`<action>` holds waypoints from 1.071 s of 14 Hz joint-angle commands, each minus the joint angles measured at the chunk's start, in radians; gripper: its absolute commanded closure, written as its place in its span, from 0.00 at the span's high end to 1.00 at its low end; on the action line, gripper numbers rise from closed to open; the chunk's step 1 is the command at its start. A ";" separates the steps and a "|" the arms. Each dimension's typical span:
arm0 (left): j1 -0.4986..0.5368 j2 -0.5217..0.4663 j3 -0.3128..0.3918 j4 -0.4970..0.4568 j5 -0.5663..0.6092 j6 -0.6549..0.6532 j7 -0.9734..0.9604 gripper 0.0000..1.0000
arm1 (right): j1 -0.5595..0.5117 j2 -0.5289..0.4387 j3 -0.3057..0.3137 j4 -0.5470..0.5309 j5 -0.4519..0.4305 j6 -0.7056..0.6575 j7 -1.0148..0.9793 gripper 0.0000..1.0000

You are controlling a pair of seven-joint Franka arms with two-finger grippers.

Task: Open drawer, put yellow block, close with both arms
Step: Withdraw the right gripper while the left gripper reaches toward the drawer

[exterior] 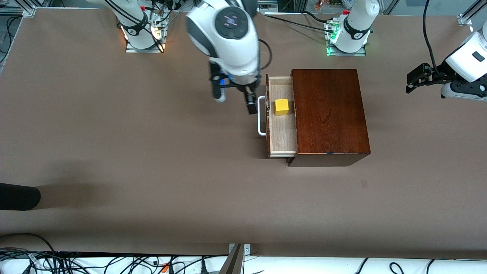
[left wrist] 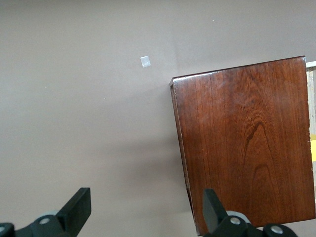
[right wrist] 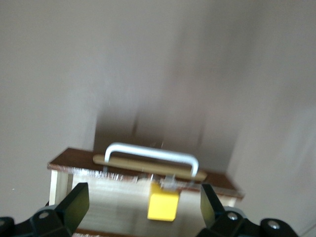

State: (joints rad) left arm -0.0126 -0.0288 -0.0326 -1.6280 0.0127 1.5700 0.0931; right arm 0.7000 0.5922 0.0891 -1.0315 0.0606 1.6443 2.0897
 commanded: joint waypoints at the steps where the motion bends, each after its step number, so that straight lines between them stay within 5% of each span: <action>1: 0.002 -0.006 -0.001 0.005 -0.028 -0.028 0.019 1.00 | -0.082 -0.069 0.001 -0.035 -0.010 -0.127 -0.263 1.00; 5: -0.035 0.018 -0.004 0.005 -0.103 -0.088 0.025 1.00 | -0.091 -0.188 -0.172 -0.146 -0.005 -0.185 -0.749 1.00; 9: -0.194 0.053 -0.003 0.008 -0.109 -0.087 0.024 1.00 | -0.099 -0.334 -0.310 -0.310 -0.011 -0.182 -1.198 1.00; 15: -0.470 0.214 -0.009 0.104 -0.166 -0.079 0.062 1.00 | -0.321 -0.485 -0.305 -0.473 -0.018 -0.161 -1.689 1.00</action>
State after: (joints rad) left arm -0.4130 0.0917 -0.0548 -1.6143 -0.1267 1.5018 0.1066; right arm 0.4396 0.1861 -0.2411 -1.4113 0.0509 1.4554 0.5141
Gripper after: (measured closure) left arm 0.000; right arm 0.000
